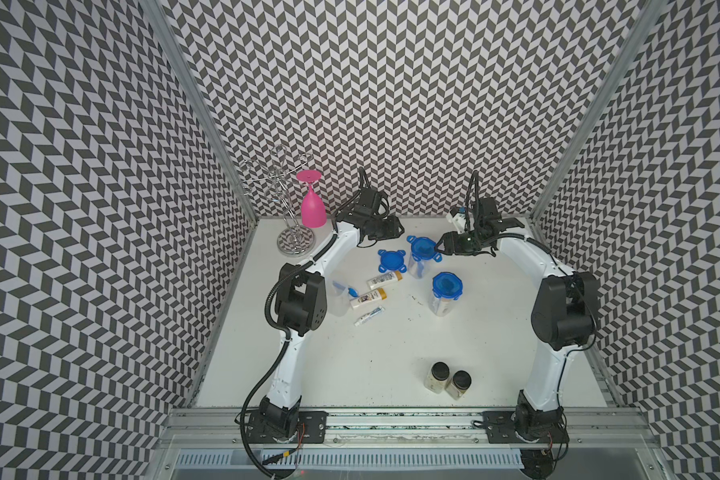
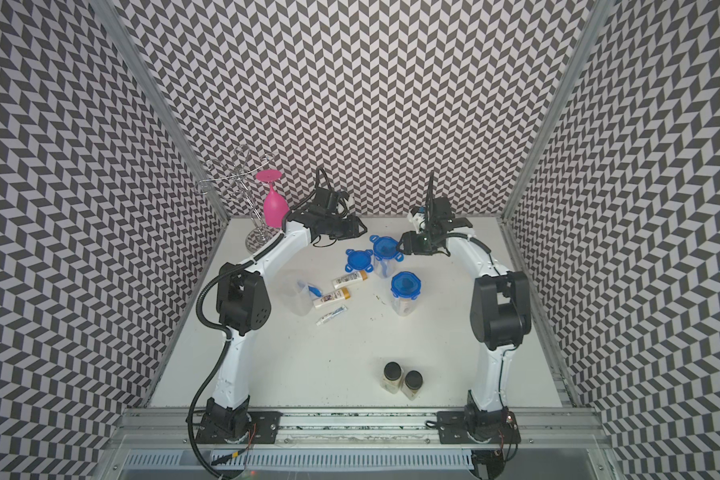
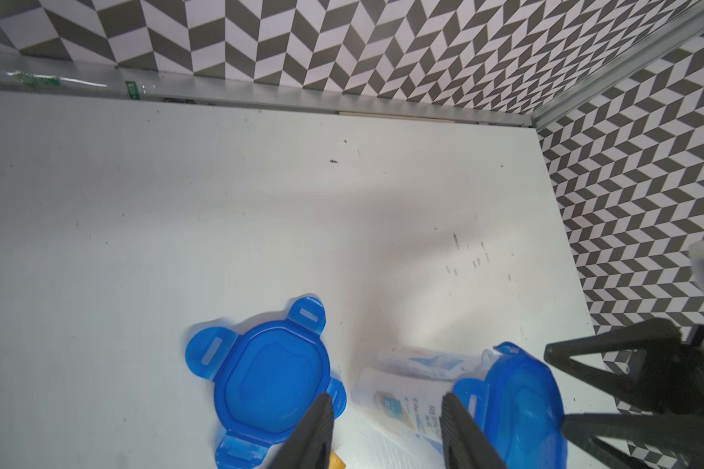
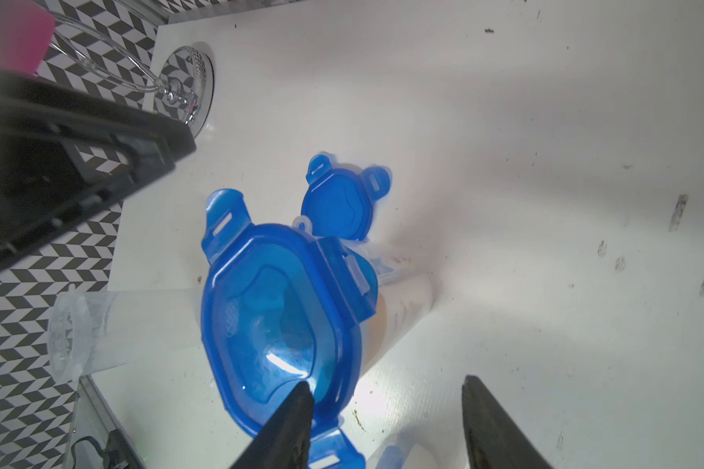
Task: Pack away toiletry kits
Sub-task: Close the fastener on the container.
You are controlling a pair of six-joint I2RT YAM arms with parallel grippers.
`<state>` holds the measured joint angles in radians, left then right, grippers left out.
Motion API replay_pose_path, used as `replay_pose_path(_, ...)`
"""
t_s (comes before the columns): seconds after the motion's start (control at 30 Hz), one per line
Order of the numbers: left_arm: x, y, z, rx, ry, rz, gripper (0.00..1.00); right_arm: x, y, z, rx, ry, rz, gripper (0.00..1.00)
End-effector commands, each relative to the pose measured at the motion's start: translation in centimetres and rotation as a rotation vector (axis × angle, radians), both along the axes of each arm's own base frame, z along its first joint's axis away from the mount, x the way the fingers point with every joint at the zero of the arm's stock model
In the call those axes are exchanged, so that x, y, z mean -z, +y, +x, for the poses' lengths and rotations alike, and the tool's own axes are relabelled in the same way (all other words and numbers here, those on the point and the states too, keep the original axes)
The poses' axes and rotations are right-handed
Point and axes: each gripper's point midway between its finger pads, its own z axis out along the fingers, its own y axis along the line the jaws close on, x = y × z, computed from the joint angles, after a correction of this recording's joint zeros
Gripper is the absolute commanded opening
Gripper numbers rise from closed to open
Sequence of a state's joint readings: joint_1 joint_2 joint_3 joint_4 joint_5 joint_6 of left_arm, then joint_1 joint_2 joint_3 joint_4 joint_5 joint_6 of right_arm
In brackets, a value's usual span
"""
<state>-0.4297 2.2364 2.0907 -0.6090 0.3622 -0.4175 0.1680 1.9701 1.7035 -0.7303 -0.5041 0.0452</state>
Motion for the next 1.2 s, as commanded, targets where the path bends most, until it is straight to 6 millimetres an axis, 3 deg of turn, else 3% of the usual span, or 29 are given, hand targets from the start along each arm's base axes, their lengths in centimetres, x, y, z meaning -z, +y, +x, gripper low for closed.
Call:
replay_pose_path(0.0,-4.4,0.3,-0.6,0.008,-0.085,-0.019,0.46,-1.0,0.5,1.0,-0.016,-0.035,0.001,0.57)
replay_pose_path(0.27,-5.7,-1.0,-1.4,0.098,-0.163,-0.013,0.54,-4.2,2.1,0.8,-0.067,-0.121,0.022,0.58)
replay_pose_path(0.47,-7.2,-3.1,-1.4,0.185,-0.233,-0.031,0.56,-1.1,0.3,-2.5,-0.031,-0.024,-0.1,0.53)
replay_pose_path(0.6,-6.3,-4.5,-1.6,0.213,-0.218,-0.029,0.57,0.5,0.0,-3.4,-0.021,0.017,-0.098,0.5)
replay_pose_path(0.87,-3.9,-6.0,-2.4,0.244,-0.212,0.023,0.6,0.9,0.5,-2.3,-0.023,0.022,-0.078,0.49)
replay_pose_path(1.17,-1.7,-5.8,-1.3,0.239,-0.222,0.077,0.6,1.5,0.6,-1.6,-0.015,0.037,-0.066,0.49)
